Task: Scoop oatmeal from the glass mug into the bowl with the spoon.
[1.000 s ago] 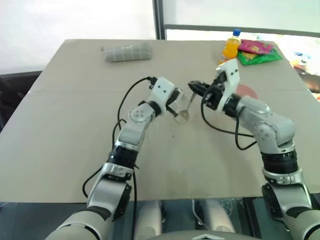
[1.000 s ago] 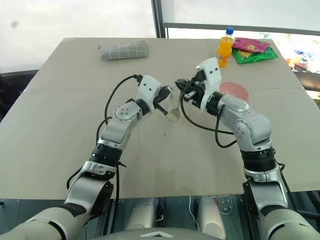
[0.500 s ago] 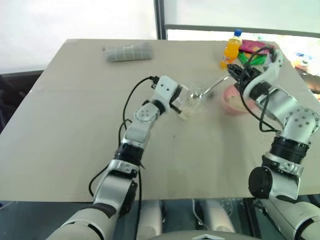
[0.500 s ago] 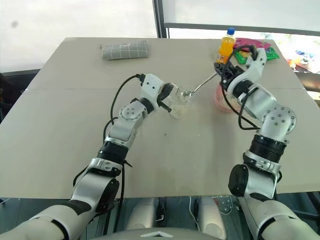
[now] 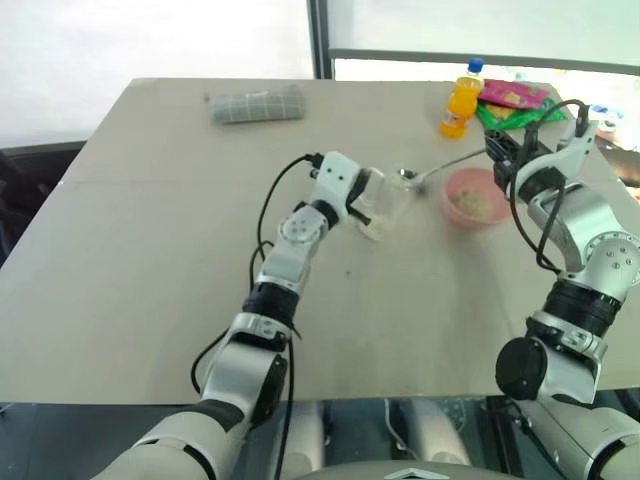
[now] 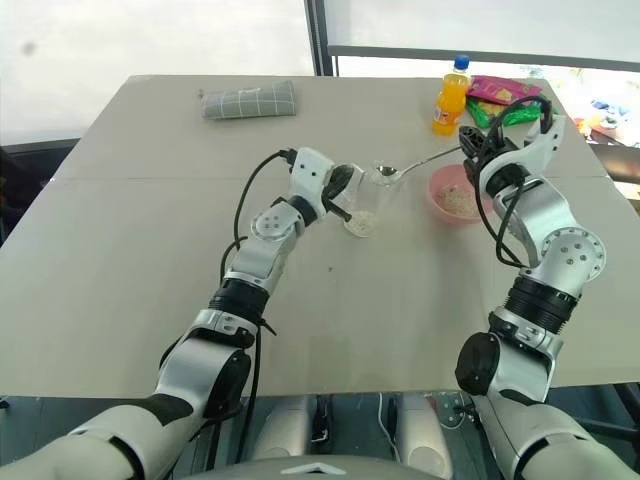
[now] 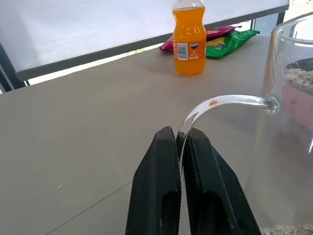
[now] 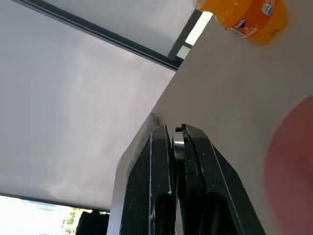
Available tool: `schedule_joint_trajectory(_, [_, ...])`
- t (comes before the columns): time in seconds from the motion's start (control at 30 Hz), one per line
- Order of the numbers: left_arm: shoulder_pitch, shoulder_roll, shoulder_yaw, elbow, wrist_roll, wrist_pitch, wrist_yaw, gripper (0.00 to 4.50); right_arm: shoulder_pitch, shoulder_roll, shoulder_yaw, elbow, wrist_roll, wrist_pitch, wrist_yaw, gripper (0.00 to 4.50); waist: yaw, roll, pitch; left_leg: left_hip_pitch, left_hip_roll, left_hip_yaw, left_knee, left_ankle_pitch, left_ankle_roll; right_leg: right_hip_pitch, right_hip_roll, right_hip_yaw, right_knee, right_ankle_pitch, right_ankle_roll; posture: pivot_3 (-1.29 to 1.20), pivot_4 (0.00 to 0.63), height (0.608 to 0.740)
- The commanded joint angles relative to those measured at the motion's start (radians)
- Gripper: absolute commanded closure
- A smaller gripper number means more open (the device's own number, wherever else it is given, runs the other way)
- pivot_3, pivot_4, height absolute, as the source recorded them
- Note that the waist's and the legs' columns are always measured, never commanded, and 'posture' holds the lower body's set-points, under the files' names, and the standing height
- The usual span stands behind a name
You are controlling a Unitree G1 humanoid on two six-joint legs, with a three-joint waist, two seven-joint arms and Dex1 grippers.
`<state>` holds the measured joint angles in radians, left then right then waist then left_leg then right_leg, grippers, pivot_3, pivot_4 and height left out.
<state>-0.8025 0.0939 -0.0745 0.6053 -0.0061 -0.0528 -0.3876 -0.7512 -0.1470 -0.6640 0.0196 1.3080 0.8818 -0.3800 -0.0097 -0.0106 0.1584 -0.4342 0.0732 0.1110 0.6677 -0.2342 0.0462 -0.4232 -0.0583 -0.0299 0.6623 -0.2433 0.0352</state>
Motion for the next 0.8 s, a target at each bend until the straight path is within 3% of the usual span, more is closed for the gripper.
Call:
schedule_joint_trajectory(0.03, [-0.026, -0.01, 0.024, 0.0, -0.024, -0.035, 0.006, 4.45, 0.001, -0.019, -0.01, -0.018, 0.049, -0.049, -0.002, 4.5, -0.001, 0.0, 0.0, 0.0, 0.0, 0.0, 0.0, 0.0, 0.0, 0.0, 0.0, 0.0, 0.0, 0.0, 0.0, 0.0, 0.15, 0.74])
schedule_joint_trajectory(0.37, [-0.045, -0.013, 0.031, 0.055, -0.023, -0.093, -0.018, 4.45, 0.045, -0.019, 0.038, -0.058, 0.088, -0.112, 0.055, 4.5, -0.002, 0.0, 0.0, 0.0, 0.0, 0.0, 0.0, 0.0, 0.0, 0.0, 0.0, 0.0, 0.0, 0.0, 0.0, 0.0, 0.15, 0.74])
schedule_joint_trajectory(0.8, [-0.047, -0.016, 0.025, 0.086, -0.002, -0.176, -0.014, 4.45, 0.047, -0.033, 0.044, -0.076, 0.232, -0.186, -0.05, 4.5, -0.002, 0.0, 0.0, 0.0, 0.0, 0.0, 0.0, 0.0, 0.0, 0.0, 0.0, 0.0, 0.0, 0.0, 0.0, 0.0, 0.15, 0.74])
